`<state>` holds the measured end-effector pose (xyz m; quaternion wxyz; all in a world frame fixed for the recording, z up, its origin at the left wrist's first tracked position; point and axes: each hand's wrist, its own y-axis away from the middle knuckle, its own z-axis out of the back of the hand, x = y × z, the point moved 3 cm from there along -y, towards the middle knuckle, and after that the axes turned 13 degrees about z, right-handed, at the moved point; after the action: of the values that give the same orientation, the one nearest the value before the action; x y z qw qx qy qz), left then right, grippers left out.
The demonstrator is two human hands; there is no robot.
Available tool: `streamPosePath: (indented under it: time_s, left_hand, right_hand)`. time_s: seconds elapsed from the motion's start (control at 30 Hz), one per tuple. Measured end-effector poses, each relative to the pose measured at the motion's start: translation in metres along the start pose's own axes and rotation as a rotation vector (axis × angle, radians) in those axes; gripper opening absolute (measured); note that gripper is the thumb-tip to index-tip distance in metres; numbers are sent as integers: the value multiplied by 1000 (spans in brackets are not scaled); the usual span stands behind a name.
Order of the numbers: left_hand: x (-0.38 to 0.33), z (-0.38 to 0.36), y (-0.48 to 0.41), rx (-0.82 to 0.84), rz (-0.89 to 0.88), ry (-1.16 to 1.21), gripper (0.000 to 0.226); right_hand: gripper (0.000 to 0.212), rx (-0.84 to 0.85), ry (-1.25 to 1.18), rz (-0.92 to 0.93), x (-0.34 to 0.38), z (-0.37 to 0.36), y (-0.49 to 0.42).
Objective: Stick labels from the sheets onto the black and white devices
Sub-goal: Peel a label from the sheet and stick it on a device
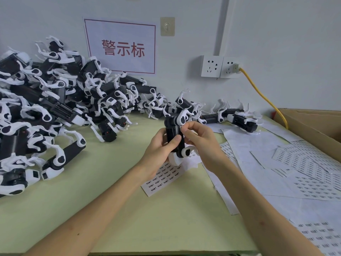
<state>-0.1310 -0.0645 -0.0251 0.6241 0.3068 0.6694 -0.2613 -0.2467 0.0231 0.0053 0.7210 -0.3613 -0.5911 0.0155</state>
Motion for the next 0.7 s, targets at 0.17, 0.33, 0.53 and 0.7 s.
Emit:
streamPosePath:
  time_s: [0.17, 0.33, 0.53, 0.7]
  left_hand:
    - [1, -1, -1, -35, -15, -30, 25]
    - [1, 0, 1, -52, -59, -87, 27]
    - [-1, 1, 4, -48, -128, -127, 30]
    - [-5, 2, 4, -27, -107, -60, 25]
  right_hand:
    - [15, -31, 13, -7, 0, 0, 0]
    - [15, -58, 10, -30, -2, 0, 1]
    - [21, -105, -46, -100, -7, 4, 0]
    - [29, -67, -22, -126, -8, 4, 0]
